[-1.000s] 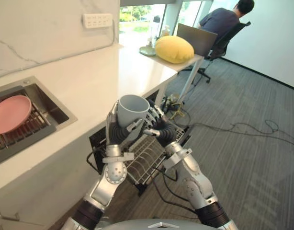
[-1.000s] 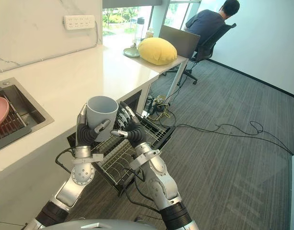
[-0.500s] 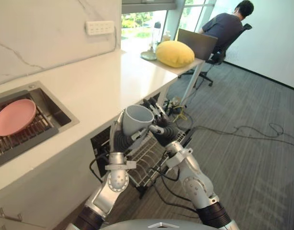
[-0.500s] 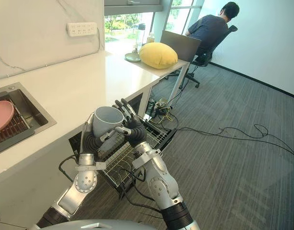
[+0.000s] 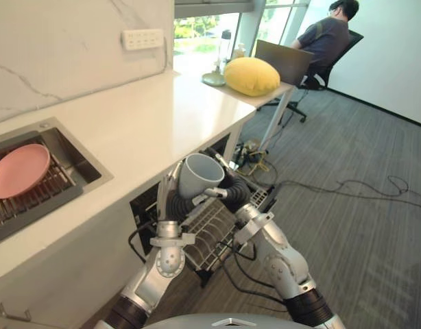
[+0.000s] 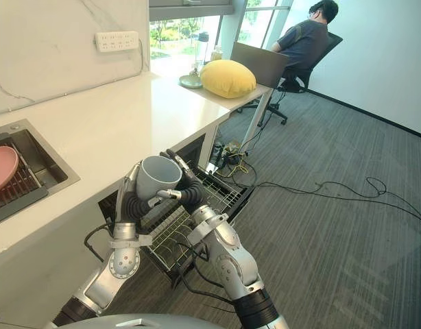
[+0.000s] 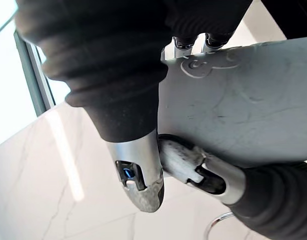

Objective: Walk over to the sink, pick up the cup, carry it to the dishwasher, place the cup inside the dishwasher, then close the dishwasher door

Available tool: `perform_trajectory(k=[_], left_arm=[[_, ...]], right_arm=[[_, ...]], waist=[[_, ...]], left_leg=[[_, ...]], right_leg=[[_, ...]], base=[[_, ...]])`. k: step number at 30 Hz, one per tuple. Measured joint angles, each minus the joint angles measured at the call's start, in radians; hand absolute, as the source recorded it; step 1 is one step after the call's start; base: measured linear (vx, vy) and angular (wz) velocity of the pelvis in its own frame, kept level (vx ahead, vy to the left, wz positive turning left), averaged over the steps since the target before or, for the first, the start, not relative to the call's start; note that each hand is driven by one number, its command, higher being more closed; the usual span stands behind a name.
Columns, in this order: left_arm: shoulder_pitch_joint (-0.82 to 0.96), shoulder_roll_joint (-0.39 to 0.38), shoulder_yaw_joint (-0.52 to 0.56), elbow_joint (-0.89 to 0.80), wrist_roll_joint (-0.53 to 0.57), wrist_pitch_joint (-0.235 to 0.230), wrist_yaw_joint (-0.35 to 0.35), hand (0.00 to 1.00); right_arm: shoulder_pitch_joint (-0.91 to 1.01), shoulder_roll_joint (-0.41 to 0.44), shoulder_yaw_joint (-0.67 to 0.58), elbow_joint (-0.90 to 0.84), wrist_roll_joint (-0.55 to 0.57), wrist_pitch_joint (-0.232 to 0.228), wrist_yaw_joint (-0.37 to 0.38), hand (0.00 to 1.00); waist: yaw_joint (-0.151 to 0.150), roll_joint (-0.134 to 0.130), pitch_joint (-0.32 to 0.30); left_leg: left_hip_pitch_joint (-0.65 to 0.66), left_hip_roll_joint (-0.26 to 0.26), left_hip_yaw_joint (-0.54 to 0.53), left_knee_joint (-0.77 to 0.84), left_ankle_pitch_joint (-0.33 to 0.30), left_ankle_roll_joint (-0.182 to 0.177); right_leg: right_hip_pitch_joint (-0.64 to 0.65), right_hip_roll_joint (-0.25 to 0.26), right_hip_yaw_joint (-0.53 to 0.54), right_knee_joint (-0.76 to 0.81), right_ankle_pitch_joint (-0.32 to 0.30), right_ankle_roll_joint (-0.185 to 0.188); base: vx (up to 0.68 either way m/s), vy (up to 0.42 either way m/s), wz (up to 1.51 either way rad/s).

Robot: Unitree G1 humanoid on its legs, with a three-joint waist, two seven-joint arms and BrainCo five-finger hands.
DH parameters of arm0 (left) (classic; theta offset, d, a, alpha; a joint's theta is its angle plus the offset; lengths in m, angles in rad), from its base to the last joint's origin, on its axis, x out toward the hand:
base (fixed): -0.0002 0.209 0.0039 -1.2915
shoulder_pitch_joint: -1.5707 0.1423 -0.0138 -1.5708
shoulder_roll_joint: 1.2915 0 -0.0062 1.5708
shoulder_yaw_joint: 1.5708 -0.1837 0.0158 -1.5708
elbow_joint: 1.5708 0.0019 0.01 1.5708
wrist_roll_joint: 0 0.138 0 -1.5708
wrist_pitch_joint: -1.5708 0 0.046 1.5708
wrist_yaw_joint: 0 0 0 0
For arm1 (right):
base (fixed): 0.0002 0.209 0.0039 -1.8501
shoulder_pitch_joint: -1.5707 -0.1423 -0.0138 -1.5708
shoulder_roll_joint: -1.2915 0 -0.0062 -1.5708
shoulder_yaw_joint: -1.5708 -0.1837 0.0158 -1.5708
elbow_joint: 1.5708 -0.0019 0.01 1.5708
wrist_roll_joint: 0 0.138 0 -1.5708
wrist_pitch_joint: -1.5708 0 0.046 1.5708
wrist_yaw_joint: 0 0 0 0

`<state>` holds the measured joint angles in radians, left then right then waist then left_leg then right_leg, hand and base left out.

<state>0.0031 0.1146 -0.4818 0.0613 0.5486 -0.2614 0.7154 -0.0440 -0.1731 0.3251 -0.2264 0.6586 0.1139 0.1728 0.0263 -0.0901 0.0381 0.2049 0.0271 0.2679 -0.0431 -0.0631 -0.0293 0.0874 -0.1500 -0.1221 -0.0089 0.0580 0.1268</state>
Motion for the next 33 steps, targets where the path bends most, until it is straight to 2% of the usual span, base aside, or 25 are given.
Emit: perform_trajectory(k=[9, 19, 25, 33], left_arm=[[0.0, 0.032, 0.007, 0.0, 0.067, 0.005, 0.005, 1.0], [-0.001, 0.033, 0.008, 0.0, 0.117, 0.008, 0.015, 1.0], [-0.005, 0.034, 0.008, 0.002, 0.144, 0.01, 0.024, 1.0], [-0.012, 0.033, 0.004, 0.04, 0.165, 0.007, 0.053, 1.0]], right_arm=[[0.0, -0.033, 0.021, 0.0, -0.028, 0.06, -0.001, 0.0], [0.0, -0.039, 0.028, 0.0, 0.057, 0.064, -0.008, 0.0], [0.0, -0.041, 0.027, 0.0, 0.12, 0.064, -0.01, 0.0], [0.002, -0.042, 0.027, 0.001, 0.143, 0.077, -0.029, 0.0]], waist=[[-0.004, 0.002, -0.005], [-0.016, 0.004, -0.005], [-0.022, 0.021, -0.014], [-0.027, 0.025, -0.016]], left_leg=[[0.012, -0.002, -0.003, -0.024, 0.014, 0.002], [0.015, -0.006, -0.004, -0.035, 0.021, 0.002], [0.011, -0.006, -0.005, -0.035, 0.022, 0.002], [0.01, -0.006, -0.005, -0.035, 0.023, 0.002]], right_leg=[[0.003, -0.001, -0.001, 0.0, 0.0, 0.0], [0.002, -0.001, -0.002, -0.001, 0.0, 0.0], [-0.003, -0.001, -0.002, -0.001, 0.0, 0.001], [-0.004, -0.001, -0.002, 0.0, -0.001, 0.002]], base=[[-0.02, -0.003, 0.01], [0.0, -0.001, 0.0], [0.0, 0.0, 0.0], [0.0, -0.001, 0.0]])
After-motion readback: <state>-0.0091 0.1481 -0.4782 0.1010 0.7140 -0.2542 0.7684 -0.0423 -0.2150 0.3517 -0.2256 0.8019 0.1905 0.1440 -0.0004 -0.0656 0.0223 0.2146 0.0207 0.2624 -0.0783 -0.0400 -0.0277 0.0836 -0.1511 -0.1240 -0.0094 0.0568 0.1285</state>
